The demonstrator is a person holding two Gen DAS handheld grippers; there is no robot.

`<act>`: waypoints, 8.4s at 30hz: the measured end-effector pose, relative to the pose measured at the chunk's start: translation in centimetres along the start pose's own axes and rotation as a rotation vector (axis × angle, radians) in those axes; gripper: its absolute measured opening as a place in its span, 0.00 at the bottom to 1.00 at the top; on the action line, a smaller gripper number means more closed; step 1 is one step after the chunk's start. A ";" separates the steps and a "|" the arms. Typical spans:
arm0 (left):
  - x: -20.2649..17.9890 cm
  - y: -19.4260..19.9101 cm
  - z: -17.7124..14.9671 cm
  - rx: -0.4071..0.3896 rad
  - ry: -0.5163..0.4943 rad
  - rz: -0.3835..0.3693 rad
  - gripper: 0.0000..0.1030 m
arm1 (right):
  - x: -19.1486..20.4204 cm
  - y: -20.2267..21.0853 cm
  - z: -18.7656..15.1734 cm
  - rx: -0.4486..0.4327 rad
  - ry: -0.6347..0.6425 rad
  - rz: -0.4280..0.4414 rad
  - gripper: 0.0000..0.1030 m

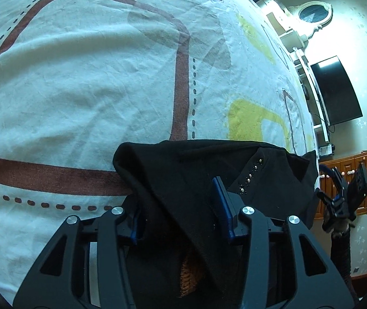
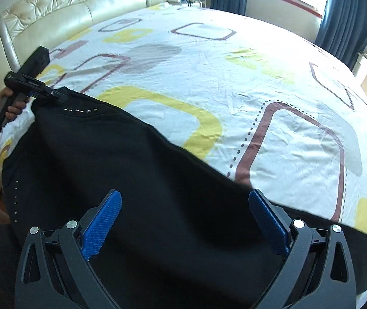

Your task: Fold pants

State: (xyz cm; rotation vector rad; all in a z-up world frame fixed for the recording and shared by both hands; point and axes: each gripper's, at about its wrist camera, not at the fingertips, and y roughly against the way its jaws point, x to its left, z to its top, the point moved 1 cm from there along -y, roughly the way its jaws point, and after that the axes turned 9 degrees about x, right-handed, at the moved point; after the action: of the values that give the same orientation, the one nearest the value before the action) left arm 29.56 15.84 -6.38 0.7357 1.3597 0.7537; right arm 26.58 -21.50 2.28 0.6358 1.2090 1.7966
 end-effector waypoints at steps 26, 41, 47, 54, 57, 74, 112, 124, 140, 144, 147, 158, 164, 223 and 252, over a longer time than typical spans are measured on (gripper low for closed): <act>-2.5 3.4 0.1 -0.177 -0.065 -0.022 0.09 | -0.7 1.9 1.1 0.027 0.079 -0.047 0.13; -2.5 7.0 -16.4 -0.271 -0.106 -0.201 0.23 | 11.4 6.2 -16.2 -0.128 0.172 -0.263 0.14; 0.9 4.3 -21.4 -0.185 0.019 -0.034 0.46 | 12.1 3.3 -19.3 -0.052 0.122 -0.183 0.26; 2.6 4.9 -25.7 -0.221 0.160 -0.009 0.50 | 9.8 5.4 -21.2 -0.059 -0.116 0.031 0.62; 1.2 5.3 -26.7 -0.253 0.208 -0.035 0.50 | 7.0 5.8 -22.0 -0.060 -0.309 0.175 0.63; -4.1 -0.4 -24.7 -0.276 0.320 -0.042 0.64 | -5.2 4.4 -28.2 -0.238 -1.114 0.581 0.63; -0.3 1.6 -26.8 -0.297 0.430 -0.061 0.10 | -3.1 4.4 -31.8 -0.159 -1.199 0.662 0.14; -1.9 0.7 -25.5 -0.285 0.447 -0.066 0.18 | 4.4 2.2 -25.7 -0.096 -1.068 0.869 0.46; -2.2 2.5 -26.3 -0.324 0.408 -0.037 0.07 | 8.3 3.5 -23.3 -0.098 -0.921 0.717 0.12; 0.1 1.6 -26.7 -0.293 0.461 -0.118 0.09 | 7.6 1.5 -24.9 -0.058 -0.968 0.742 0.12; 0.4 1.9 -27.0 -0.285 0.447 -0.144 0.12 | 7.0 2.5 -25.3 -0.063 -0.989 0.788 0.20; -6.3 4.9 -26.5 -0.388 0.263 0.140 0.81 | -11.6 13.8 -35.9 -0.364 -1.183 0.413 0.51; -8.9 3.4 -22.1 -0.464 0.254 0.166 0.88 | -24.7 14.9 -46.9 -0.437 -1.478 0.130 0.51; -9.1 -2.4 -21.1 -0.474 0.264 0.265 0.98 | -30.8 12.6 -39.9 -0.683 -1.479 0.247 0.06; -9.4 -2.5 -20.9 -0.471 0.285 0.296 0.98 | -33.7 6.3 -36.9 -0.607 -1.528 0.390 0.07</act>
State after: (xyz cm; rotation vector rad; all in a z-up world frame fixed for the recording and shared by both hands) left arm 8.28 7.18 -4.64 0.4655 1.2642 1.4008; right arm 12.42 -69.22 -5.13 1.4736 -0.4852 1.2027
